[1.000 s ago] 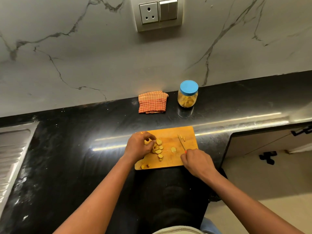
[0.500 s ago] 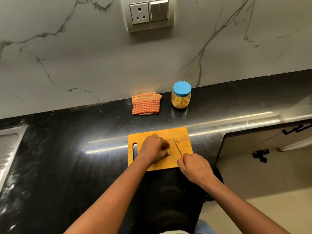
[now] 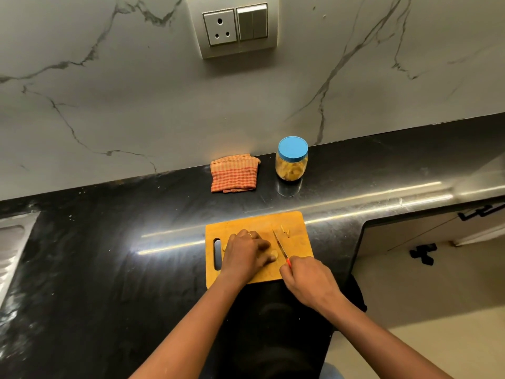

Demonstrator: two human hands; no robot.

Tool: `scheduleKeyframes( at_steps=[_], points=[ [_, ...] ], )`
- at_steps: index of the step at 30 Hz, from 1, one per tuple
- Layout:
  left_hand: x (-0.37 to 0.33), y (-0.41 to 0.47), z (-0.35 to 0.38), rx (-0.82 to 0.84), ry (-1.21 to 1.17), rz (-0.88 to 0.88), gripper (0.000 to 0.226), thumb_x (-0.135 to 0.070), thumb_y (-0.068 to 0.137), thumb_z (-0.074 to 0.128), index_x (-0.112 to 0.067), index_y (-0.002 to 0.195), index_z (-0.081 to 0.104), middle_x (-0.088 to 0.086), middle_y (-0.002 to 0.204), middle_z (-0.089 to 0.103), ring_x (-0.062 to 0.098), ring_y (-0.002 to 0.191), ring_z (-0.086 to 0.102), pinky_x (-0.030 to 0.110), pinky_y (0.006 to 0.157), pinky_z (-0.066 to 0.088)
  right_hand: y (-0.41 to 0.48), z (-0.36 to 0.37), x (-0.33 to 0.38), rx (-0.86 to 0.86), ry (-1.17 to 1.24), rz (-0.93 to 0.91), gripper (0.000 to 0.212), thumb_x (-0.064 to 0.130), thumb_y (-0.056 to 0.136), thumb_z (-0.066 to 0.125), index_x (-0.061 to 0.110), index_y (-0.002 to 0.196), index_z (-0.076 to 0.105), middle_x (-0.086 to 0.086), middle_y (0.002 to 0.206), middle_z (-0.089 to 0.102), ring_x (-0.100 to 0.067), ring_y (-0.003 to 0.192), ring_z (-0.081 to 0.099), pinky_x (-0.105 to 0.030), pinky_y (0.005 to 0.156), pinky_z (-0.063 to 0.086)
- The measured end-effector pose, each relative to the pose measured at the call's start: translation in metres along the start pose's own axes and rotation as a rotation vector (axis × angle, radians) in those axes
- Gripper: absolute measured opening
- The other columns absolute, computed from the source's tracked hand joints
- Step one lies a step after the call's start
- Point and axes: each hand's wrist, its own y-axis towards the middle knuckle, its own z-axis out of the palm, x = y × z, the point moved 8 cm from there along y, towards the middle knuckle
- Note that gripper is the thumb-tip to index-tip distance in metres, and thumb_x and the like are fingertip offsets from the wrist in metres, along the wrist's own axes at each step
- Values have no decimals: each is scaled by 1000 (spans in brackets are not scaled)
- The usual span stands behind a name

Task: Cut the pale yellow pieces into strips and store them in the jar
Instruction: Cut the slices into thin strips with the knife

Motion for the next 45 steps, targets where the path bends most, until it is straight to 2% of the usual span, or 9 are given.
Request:
scheduleKeyframes(
  at_steps=[3,8,14,17,21,26,34,39,45],
  points=[
    [-4,-1,2,-5,41,0,32,-56,85,63,-33,106,71,-14,109,64,12,103,48,31,86,31,1,1,0,-2,7,4,37,43,96,32,21,76,54,1,72,57,-19,65,56,-33,59,45],
    [-13,0,5,42,65,34,37,-48,91,59,-40,127,59,-12,120,57,15,112,45,35,92,31,1,-1,-3,6,19,19,38,41,96,33,21,72,54,2,66,55,-15,60,55,-32,56,44],
    [-16,4,7,53,55,50,21,-40,90,61,-34,110,66,-12,118,60,15,111,45,35,92,30,0,-5,-6,-14,21,24,37,41,97,34,22,71,53,3,65,55,-14,59,54,-30,54,42],
    [-7,14,-1,19,-64,-15,21,-37,90,65,-34,110,70,-13,109,69,13,106,52,32,89,32,1,-5,-7,-10,36,29,38,41,96,34,21,71,54,3,65,56,-14,59,55,-31,56,46],
    [15,37,-10,-45,-220,-152,12,-32,87,71,-30,97,75,-12,94,73,8,92,62,37,90,49,6,-10,-6,-17,23,35,37,40,96,34,21,68,51,3,63,53,-14,57,52,-31,55,44],
    [19,49,-12,-59,-218,-195,13,-32,85,72,-32,97,74,-11,88,72,9,85,62,39,87,51,13,-12,-2,-15,-10,16,37,41,96,33,20,73,52,-1,73,60,-19,65,57,-31,58,43],
    [20,44,-8,-38,-132,-88,27,-39,86,71,-28,111,73,-10,102,73,13,104,56,35,90,46,16,0,13,-4,-34,2,38,41,99,32,17,88,60,-4,86,66,-21,75,61,-33,63,46],
    [19,42,-9,-81,-179,-94,26,-41,83,74,-26,103,76,-10,95,74,9,96,56,28,80,47,18,-1,14,-11,-94,-15,37,40,99,32,17,90,60,-4,89,66,-23,78,63,-33,62,44],
    [14,39,-6,-99,-128,-59,23,-43,83,73,-27,99,77,-15,106,70,11,102,53,35,85,46,17,-3,13,-29,-153,-31,37,39,100,31,17,95,60,-3,91,67,-23,80,64,-32,60,39]
  ],
)
